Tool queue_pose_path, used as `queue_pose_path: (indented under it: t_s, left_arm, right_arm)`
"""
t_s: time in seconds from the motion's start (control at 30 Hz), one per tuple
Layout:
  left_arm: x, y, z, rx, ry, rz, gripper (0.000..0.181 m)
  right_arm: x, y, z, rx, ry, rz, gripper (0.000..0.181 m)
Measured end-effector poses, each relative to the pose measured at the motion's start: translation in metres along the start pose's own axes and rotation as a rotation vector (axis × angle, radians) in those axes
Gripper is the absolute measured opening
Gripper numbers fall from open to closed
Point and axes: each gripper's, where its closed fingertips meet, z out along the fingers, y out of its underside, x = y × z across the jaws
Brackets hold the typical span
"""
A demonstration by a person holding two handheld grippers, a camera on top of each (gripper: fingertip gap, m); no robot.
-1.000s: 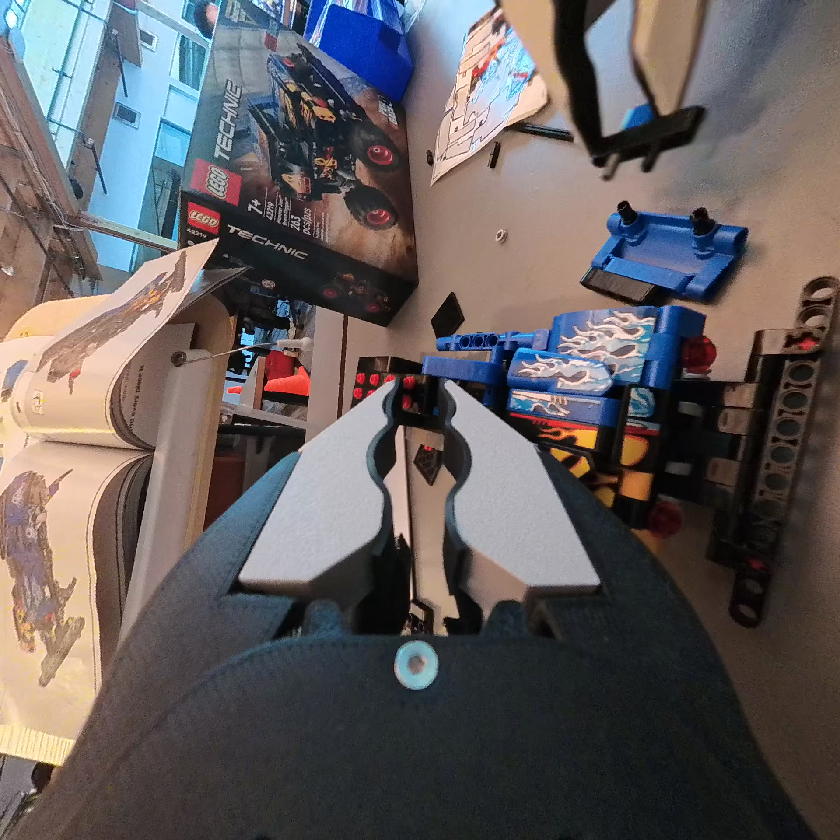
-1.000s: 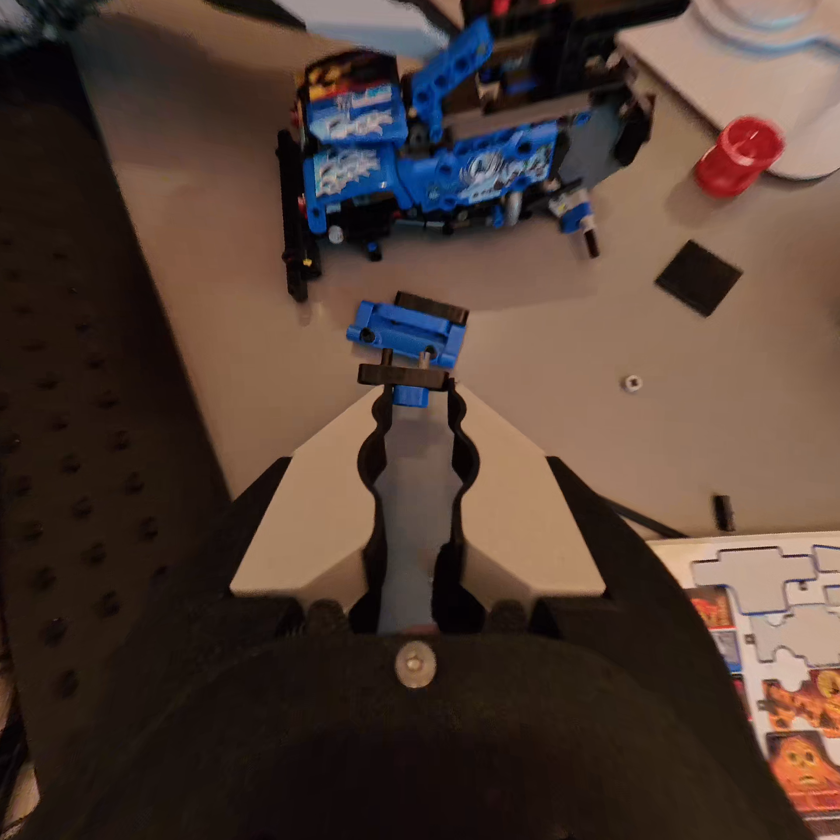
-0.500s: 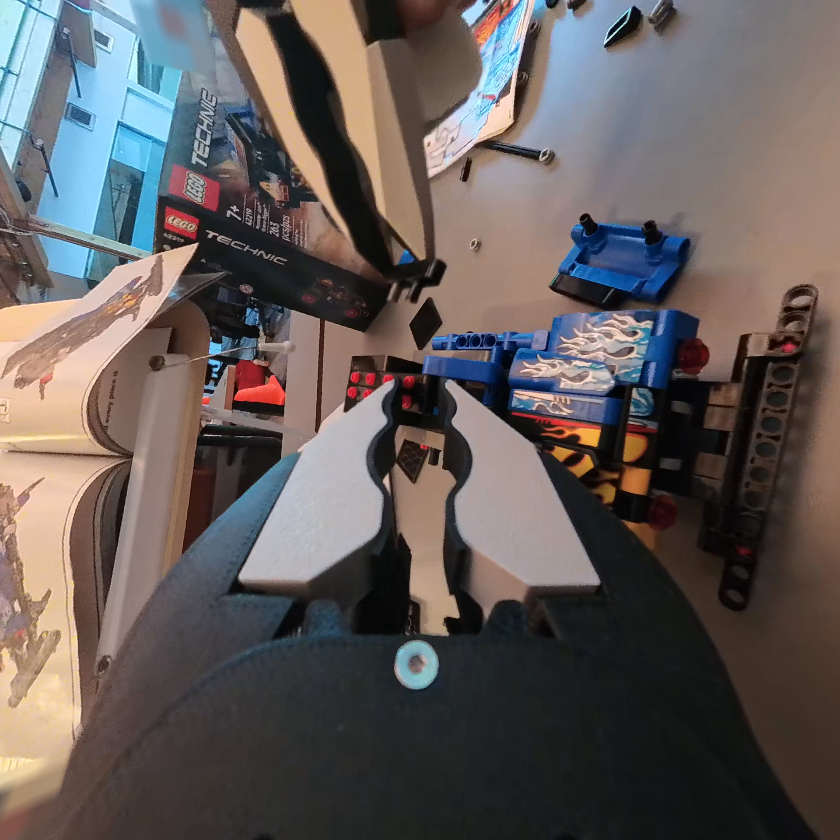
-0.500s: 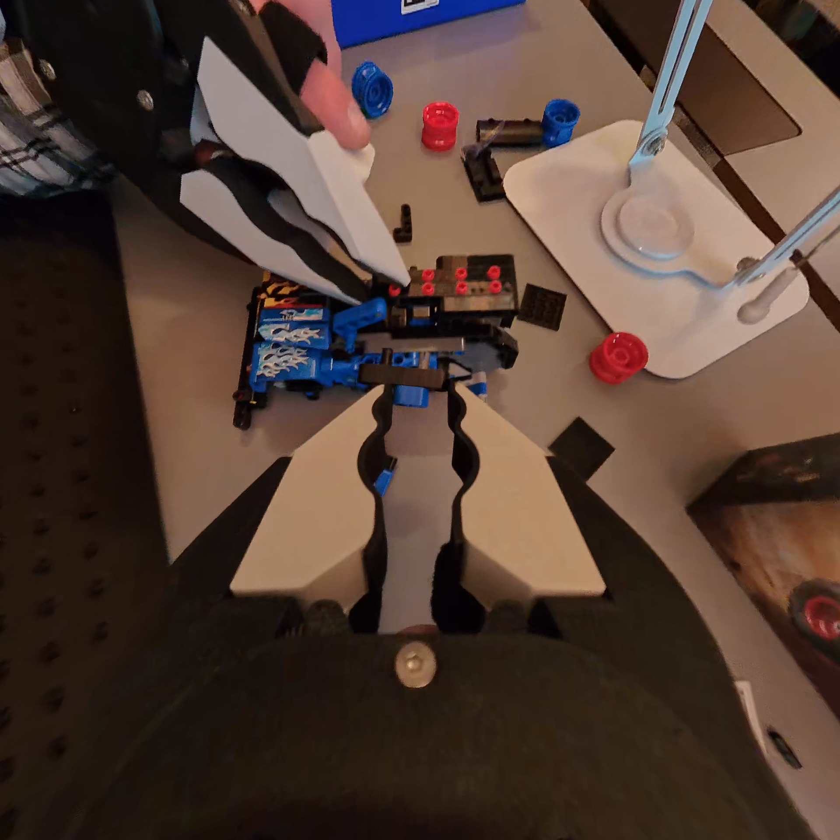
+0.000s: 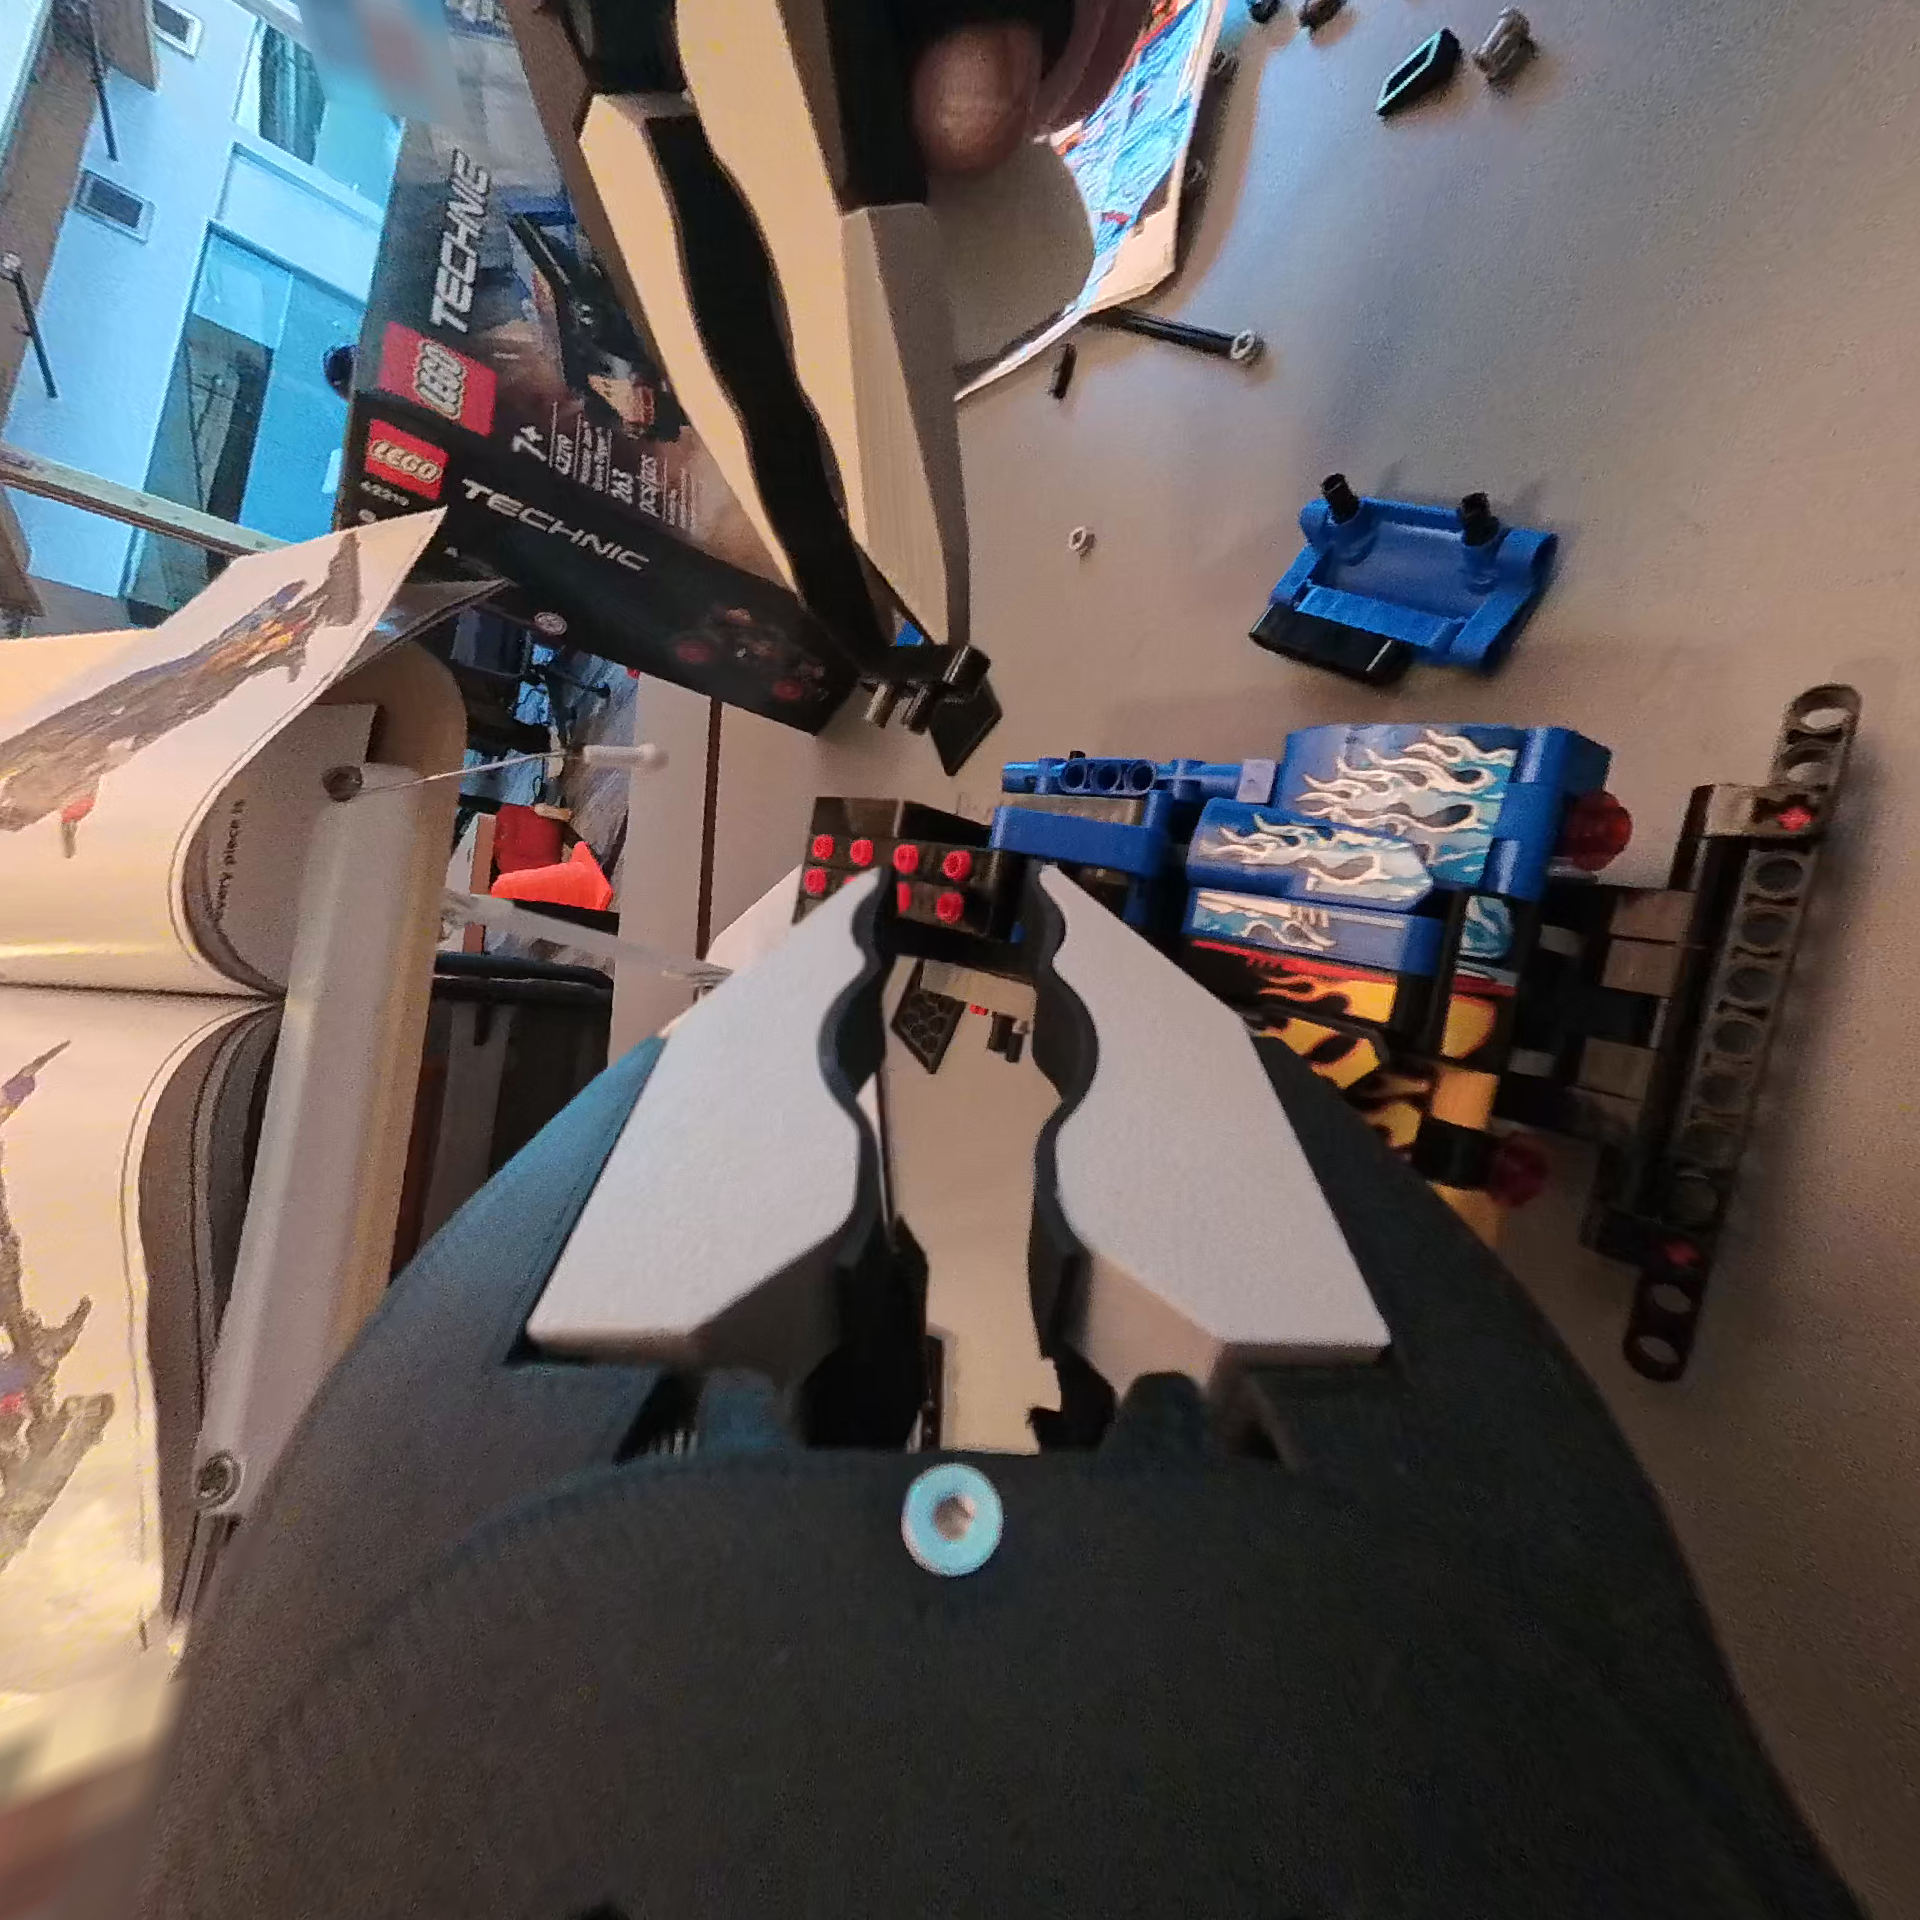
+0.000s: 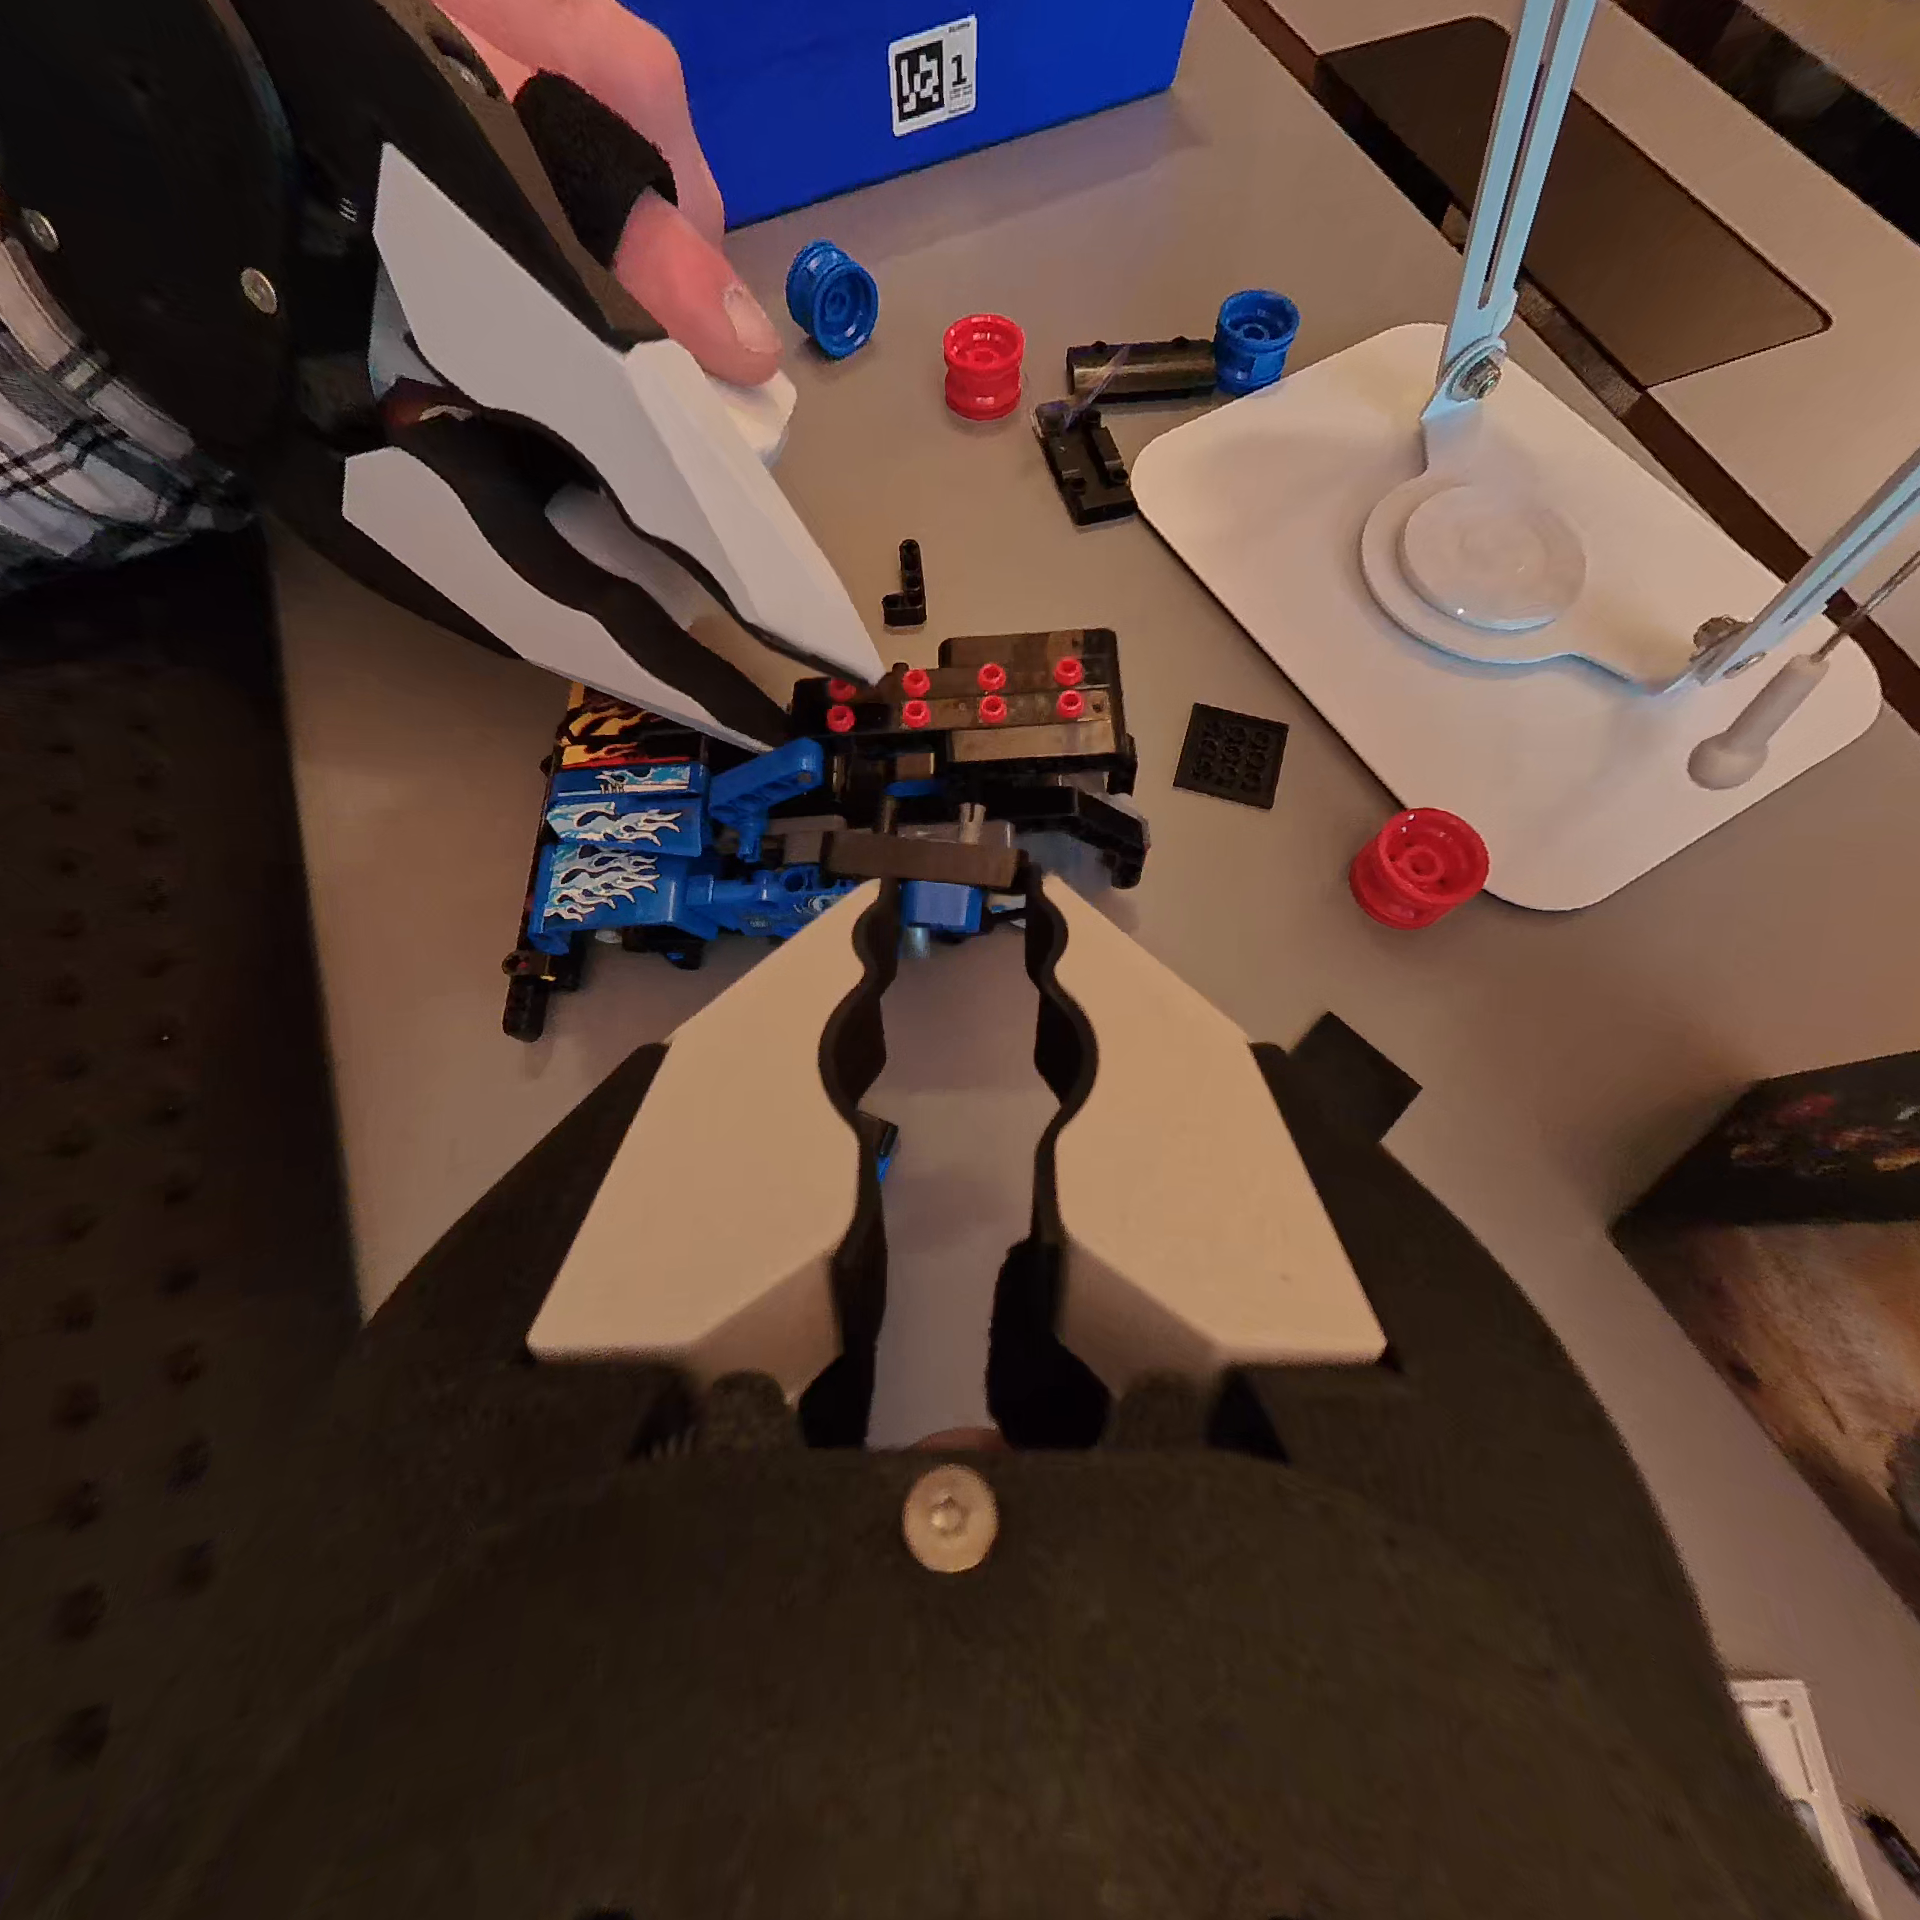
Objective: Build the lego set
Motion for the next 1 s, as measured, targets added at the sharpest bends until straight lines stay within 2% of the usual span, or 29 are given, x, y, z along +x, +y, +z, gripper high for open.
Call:
queue_pose_path:
  t_s: [0.3,1.0]
  left_arm:
    - [-0.001,0.004,0.000,-0.011,0.011,-0.034,0.023]
    - [-0.004,0.013,0.003,-0.038,0.012,-0.053,0.019]
  right_arm:
    - [-0.001,-0.007,0.007,-0.002,0.022,-0.017,0.022]
    - [-0.002,-0.001,0.021,-0.014,0.027,-0.018,0.022]
